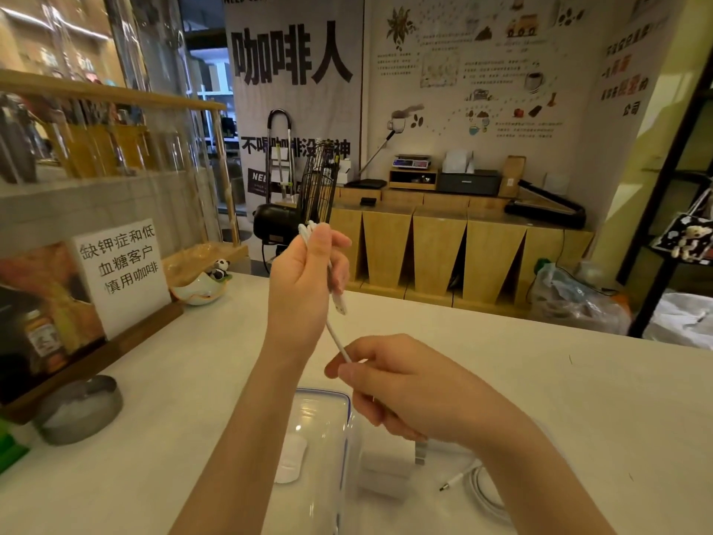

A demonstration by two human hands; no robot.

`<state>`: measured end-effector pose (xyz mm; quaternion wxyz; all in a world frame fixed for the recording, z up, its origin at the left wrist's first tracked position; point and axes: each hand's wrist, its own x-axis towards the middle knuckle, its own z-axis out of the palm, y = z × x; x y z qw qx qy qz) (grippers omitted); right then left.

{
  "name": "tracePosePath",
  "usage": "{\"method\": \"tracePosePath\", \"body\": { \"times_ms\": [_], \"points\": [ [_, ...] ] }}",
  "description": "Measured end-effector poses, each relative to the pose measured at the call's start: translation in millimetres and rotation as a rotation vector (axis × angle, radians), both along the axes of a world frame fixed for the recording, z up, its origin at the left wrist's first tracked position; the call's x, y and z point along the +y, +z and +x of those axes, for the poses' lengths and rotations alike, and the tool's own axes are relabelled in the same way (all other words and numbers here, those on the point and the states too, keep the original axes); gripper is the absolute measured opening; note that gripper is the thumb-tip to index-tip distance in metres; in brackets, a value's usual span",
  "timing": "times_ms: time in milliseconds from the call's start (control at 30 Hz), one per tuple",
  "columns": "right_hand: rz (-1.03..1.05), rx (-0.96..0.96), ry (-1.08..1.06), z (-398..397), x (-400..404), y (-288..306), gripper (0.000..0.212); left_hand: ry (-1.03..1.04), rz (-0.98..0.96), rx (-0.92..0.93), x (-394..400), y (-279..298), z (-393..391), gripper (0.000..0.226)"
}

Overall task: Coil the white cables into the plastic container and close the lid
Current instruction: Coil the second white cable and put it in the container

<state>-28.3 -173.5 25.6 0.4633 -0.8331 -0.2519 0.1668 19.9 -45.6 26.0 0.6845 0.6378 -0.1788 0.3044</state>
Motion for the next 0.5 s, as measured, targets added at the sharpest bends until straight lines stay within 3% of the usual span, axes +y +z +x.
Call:
{"method": "tracePosePath", "body": {
  "times_ms": [167,267,433,500],
  "points": [
    [-0.212,-0.476,-0.022,-11.1,-11.6,11.9,0.026,0.076,0.398,0.0,-7.9,-7.1,-3.0,0.029],
    [-0.272,-0.599,-0.083,-14.0,-28.6,25.3,0.026,-0.01,0.501,0.059,-8.6,-8.4,-3.6,0.034],
    [-0.061,-0.743,-0.155,-6.6,-54.5,34.2,0.038,-0.166,0.672,0.212,-17.6,-7.8,-10.0,0.049],
    [0.023,-0.841,-0.188,2.7,-64.6,30.5,0.033,-0.224,0.681,0.27,-21.8,-5.6,-13.1,0.056]
  ]
}}
